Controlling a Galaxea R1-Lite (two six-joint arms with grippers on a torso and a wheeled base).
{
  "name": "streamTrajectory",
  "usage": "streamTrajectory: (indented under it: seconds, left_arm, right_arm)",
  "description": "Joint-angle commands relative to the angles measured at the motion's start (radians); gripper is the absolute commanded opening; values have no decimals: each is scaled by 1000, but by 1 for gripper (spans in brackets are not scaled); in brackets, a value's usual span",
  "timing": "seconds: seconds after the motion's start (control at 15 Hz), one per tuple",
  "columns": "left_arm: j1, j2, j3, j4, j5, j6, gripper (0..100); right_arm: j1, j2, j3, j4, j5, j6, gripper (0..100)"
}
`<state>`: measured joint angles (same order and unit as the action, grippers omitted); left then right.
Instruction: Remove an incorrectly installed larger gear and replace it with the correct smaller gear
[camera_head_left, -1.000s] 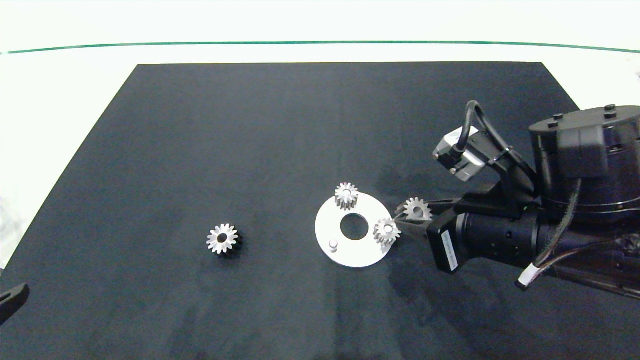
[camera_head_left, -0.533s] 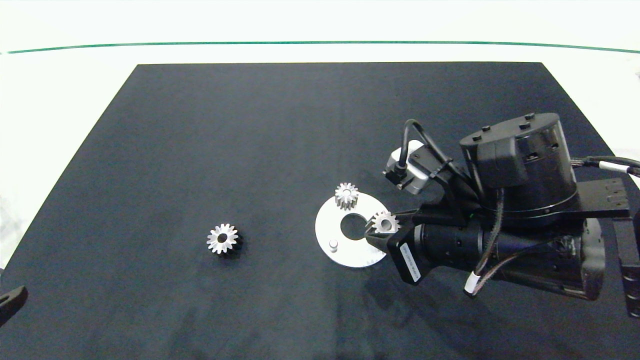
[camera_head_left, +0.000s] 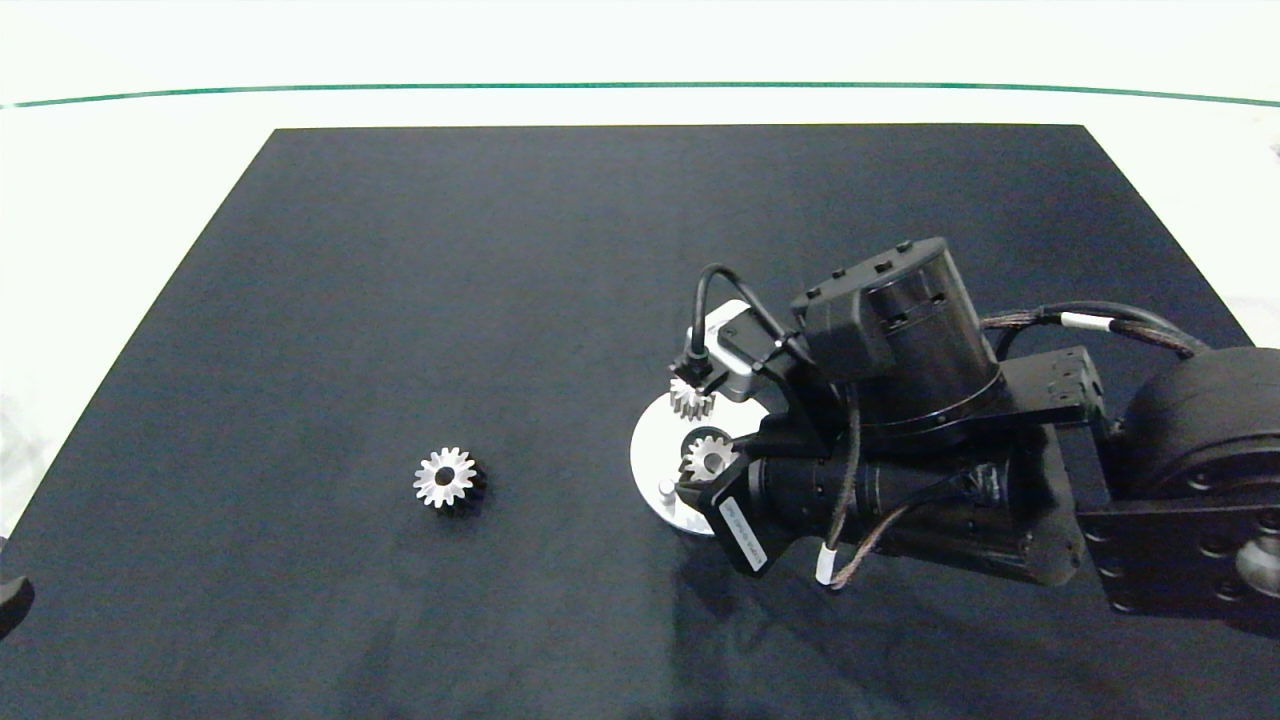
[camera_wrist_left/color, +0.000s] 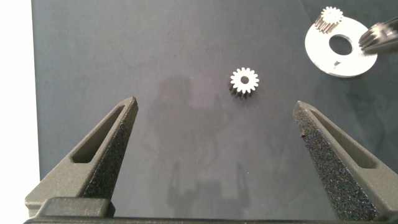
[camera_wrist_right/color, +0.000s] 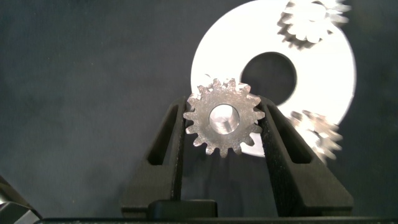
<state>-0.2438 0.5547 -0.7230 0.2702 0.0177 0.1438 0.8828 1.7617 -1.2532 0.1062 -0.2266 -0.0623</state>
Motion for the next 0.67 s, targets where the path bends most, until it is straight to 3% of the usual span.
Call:
streamTrajectory:
  seconds: [0.07, 0.47, 0.67]
  left_arm:
    - [0, -10, -1, 1, 1, 2, 100]
    - [0, -18, -1, 1, 1, 2, 100]
    - [0, -19, 0, 1, 1, 2, 100]
  right_arm:
    - [21, 65, -20, 1, -7, -2, 22]
    - [24, 137, -78, 0, -59, -2, 22]
    - [25, 151, -98, 0, -60, -2, 22]
